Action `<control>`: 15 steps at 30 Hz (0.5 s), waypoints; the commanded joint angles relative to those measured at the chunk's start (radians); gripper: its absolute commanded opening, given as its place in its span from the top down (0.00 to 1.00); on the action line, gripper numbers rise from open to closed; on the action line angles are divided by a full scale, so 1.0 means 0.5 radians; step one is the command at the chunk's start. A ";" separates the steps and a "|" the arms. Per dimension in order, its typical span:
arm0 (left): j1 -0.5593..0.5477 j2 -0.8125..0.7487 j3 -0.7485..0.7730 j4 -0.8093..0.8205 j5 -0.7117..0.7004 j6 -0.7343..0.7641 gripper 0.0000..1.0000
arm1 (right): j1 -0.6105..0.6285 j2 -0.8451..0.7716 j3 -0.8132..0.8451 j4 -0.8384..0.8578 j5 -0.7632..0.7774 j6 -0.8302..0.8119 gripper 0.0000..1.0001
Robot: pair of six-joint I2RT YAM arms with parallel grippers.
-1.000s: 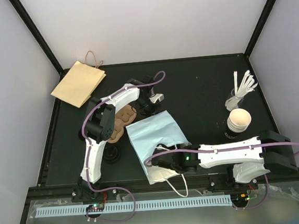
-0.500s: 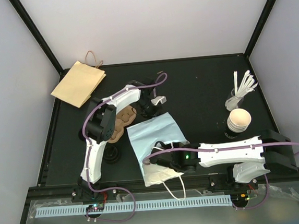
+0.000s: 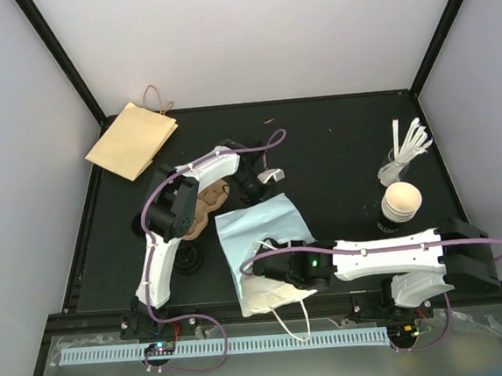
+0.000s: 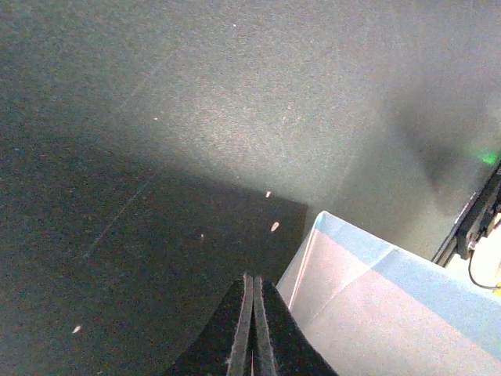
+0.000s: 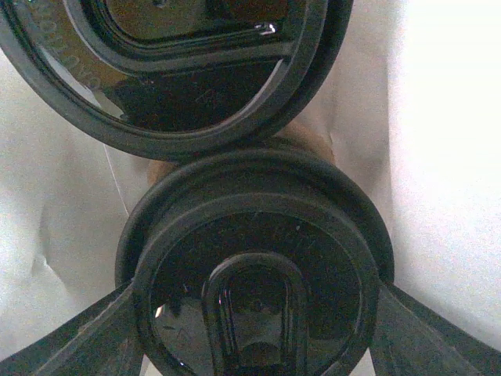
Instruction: Pack the takeout coffee
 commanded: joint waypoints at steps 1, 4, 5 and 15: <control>-0.101 -0.123 -0.038 -0.261 0.351 0.094 0.99 | -0.061 -0.035 0.012 0.037 0.104 0.101 0.50; -0.101 -0.148 -0.045 -0.306 0.429 0.098 0.98 | -0.059 -0.008 0.033 -0.032 0.083 0.151 0.50; -0.102 -0.155 -0.045 -0.321 0.446 0.100 0.98 | -0.058 0.013 0.053 -0.081 0.031 0.184 0.50; -0.116 -0.111 -0.141 -0.291 0.448 0.087 0.99 | -0.058 0.121 0.030 -0.170 -0.188 0.455 0.52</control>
